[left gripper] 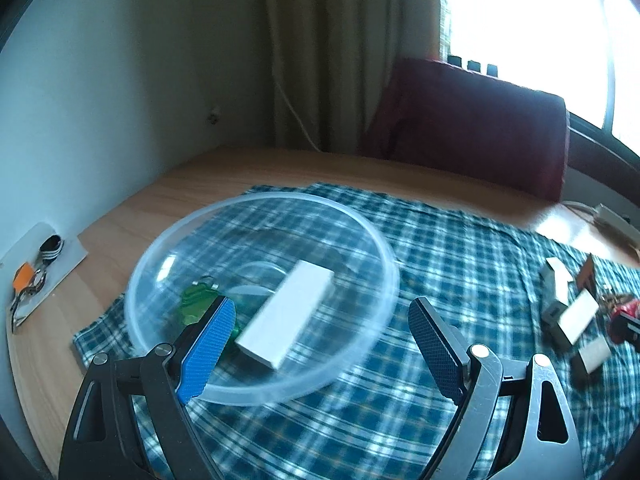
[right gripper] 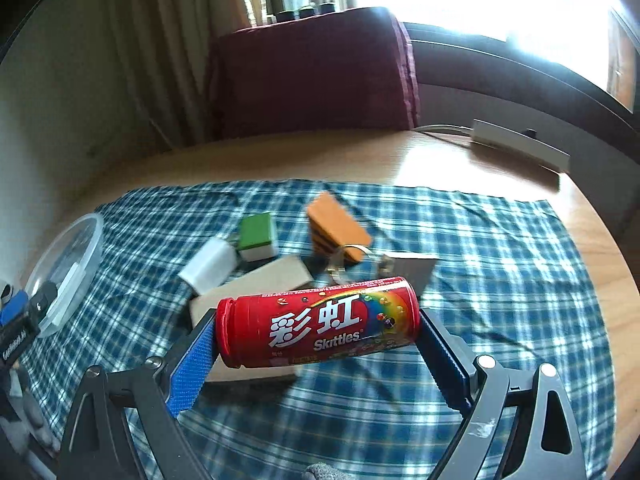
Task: Organize rigid objects
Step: 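Lift the Skittles can with the right gripper while the left gripper grasps the light wooden block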
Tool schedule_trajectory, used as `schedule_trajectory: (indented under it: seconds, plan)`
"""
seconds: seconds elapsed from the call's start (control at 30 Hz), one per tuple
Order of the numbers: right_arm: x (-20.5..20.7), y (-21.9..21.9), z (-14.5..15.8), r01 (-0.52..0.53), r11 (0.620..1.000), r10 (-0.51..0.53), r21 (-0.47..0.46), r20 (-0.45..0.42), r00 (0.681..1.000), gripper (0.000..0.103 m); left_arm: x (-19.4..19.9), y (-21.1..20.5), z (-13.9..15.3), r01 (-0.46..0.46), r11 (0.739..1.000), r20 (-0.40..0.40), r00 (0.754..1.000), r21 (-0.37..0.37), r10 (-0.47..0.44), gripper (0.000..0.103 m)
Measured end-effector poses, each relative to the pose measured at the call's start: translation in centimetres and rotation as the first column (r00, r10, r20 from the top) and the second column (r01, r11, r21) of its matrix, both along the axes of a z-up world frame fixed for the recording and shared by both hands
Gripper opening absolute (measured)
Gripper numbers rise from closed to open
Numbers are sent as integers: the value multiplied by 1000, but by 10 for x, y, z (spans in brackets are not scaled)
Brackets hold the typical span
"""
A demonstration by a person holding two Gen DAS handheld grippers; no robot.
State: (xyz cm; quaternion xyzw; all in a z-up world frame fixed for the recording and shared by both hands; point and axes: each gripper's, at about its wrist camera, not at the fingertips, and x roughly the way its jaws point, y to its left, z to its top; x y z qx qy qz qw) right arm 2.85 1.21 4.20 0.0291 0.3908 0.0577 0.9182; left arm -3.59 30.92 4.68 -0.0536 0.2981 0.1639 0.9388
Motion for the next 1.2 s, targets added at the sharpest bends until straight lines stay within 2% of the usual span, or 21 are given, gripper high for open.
schedule_trajectory:
  seconds: [0.3, 0.7, 0.9, 1.2]
  plan:
    - [-5, -31, 0, 93, 996, -93, -3, -3, 996, 96, 5, -43, -10, 159, 984, -74, 984, -83, -165, 89]
    - [-14, -68, 0, 159, 987, -159, -5, -5, 987, 96, 22, -117, -11, 327, 927, -154, 922, -184, -355, 89]
    - [-20, -83, 2, 183, 983, -183, 3, -6, 983, 96, 38, -144, -13, 360, 900, -193, 892, -246, -410, 89]
    - [-26, -96, 4, 205, 978, -204, 28, -16, 979, 96, 52, -176, -20, 370, 884, -231, 869, -287, -438, 89]
